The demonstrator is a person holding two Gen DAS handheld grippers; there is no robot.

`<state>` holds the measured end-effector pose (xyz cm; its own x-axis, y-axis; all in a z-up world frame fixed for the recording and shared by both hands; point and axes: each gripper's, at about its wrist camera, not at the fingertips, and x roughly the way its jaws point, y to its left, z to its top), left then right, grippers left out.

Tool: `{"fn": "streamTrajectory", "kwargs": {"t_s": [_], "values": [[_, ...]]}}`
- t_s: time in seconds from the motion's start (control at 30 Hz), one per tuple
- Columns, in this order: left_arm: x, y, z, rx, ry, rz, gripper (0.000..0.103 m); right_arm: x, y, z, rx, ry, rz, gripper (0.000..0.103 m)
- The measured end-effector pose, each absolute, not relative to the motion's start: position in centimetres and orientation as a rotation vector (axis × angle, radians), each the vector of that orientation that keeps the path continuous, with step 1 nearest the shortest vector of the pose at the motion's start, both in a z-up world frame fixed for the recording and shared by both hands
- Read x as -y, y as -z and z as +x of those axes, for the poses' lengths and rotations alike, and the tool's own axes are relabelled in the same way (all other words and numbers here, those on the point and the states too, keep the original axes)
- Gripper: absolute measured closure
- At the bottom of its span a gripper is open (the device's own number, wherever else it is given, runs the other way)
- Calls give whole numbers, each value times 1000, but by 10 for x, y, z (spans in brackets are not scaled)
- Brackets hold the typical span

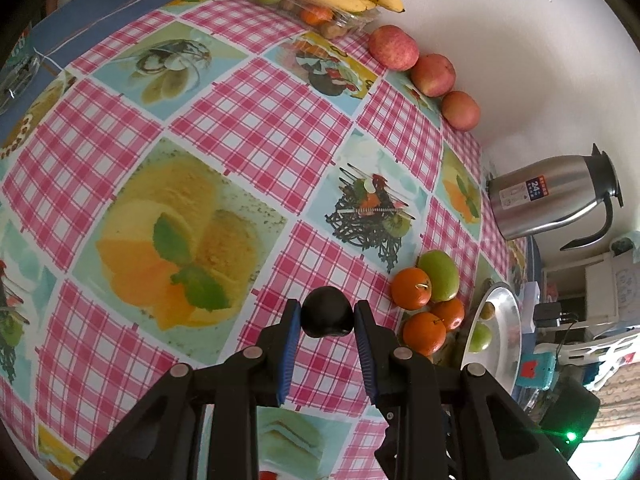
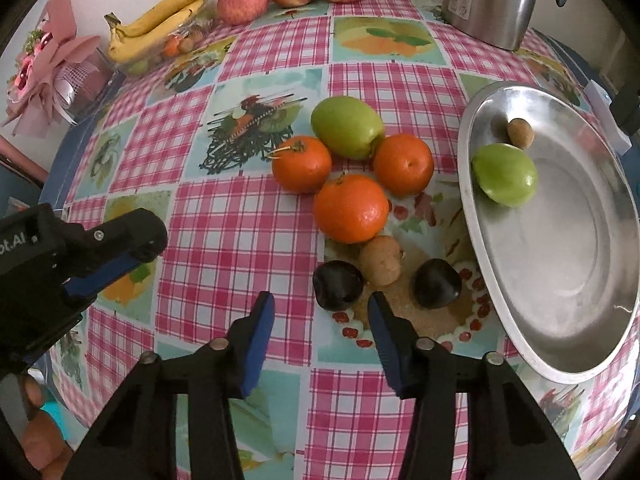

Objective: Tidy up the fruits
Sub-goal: 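Close the right tool around a second dark plum while the left holds its plum, then carry both held plums over the steel plate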

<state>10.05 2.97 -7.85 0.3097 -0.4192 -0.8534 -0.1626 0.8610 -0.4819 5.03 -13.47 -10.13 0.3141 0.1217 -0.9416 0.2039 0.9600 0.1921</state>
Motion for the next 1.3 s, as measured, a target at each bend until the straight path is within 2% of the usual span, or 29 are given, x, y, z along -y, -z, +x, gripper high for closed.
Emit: {"fn": "streamTrajectory", "kwargs": {"t_s": [0.17, 0.53, 0.9, 1.3], "values": [[-29, 80, 101, -1264, 180, -544, 74, 135, 104, 54, -1255, 71, 298, 61], [-29, 81, 103, -1267, 174, -532, 74, 141, 102, 52, -1243, 80, 328, 78], [-29, 80, 102, -1264, 162, -517, 74, 142, 95, 50, -1221, 52, 346, 79], [-30, 67, 101, -1219, 159, -495, 74, 147, 51, 42, -1083, 16, 363, 79]]}}
